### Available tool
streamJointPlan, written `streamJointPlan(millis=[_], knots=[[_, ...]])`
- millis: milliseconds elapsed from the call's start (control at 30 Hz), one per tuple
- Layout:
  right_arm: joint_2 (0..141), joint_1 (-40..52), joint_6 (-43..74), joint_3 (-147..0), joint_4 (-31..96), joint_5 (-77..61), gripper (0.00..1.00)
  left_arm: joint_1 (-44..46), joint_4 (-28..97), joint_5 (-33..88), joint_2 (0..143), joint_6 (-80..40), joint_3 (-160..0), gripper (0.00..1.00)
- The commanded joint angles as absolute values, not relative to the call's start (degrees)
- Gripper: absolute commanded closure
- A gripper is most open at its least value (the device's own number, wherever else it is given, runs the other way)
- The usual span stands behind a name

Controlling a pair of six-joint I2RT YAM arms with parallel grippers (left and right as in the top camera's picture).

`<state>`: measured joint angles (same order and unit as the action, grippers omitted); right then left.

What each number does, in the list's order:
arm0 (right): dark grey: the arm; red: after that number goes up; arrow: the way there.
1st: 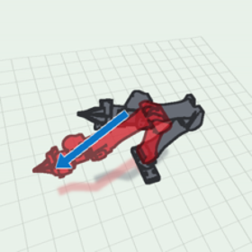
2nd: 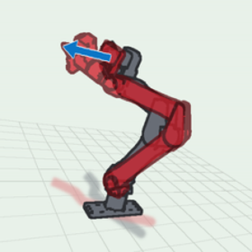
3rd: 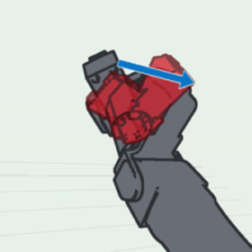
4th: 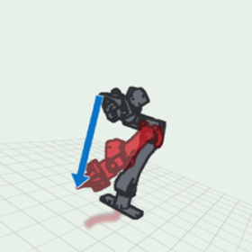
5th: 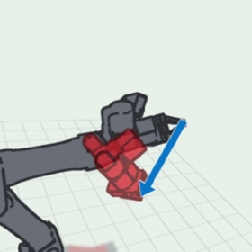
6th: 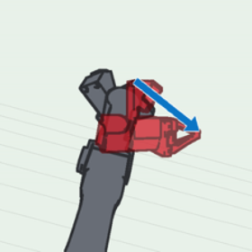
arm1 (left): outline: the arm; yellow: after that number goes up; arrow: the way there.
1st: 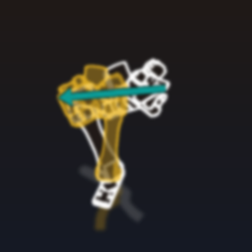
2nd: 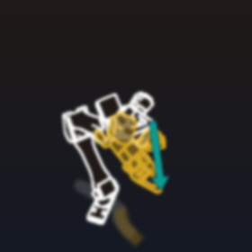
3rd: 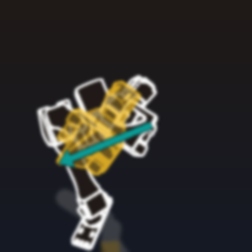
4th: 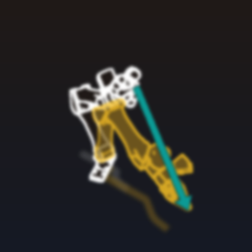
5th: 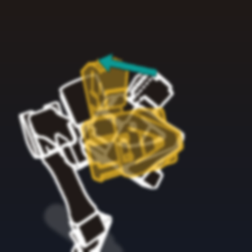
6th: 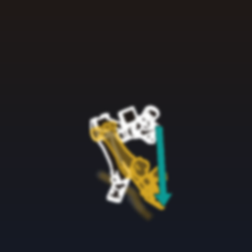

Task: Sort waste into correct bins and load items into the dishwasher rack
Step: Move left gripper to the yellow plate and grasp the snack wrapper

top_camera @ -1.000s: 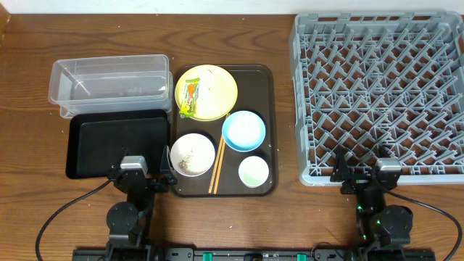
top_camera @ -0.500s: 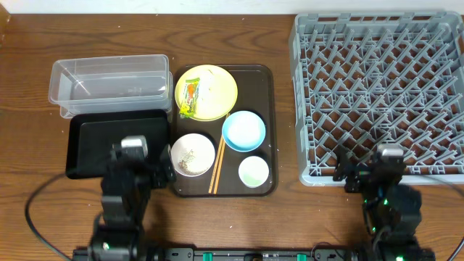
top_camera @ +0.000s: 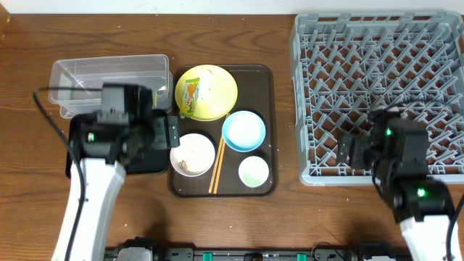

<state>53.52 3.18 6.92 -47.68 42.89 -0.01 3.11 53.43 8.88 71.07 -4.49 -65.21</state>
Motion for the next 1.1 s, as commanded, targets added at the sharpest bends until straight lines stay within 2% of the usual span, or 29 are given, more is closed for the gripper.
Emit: streamJointPlan(millis=[0,133,367,500,800,1067], knots=[[57.01,1.89,6.33,-51.68,44.16,0.6,0.01,3.2,54.74,9.93,73.6,-4.8,-68.49,0.05],[58.37,1.89,6.37,-51.99,44.1,-0.23,0.01,3.2,50.48,10.11,73.95,-4.75,-68.49,0.05],[58.35,1.89,6.37,-51.99,43.24,-0.34,0.01,5.26,33.41,9.85,76.86,-4.47,-68.49,0.07],[58.35,1.89,6.37,-51.99,43.27,-0.34,0.01,8.67,26.41,9.82,82.35,-0.08,-68.49,0.07],[58.35,1.89,6.37,-51.99,43.22,-0.34,0.01,14.15,19.2,2.11,96.88,3.05,-68.49,0.08],[58.35,1.89,6.37,-51.99,43.24,-0.34,0.01,14.55,17.26,-1.19,106.45,3.05,-68.49,0.17]])
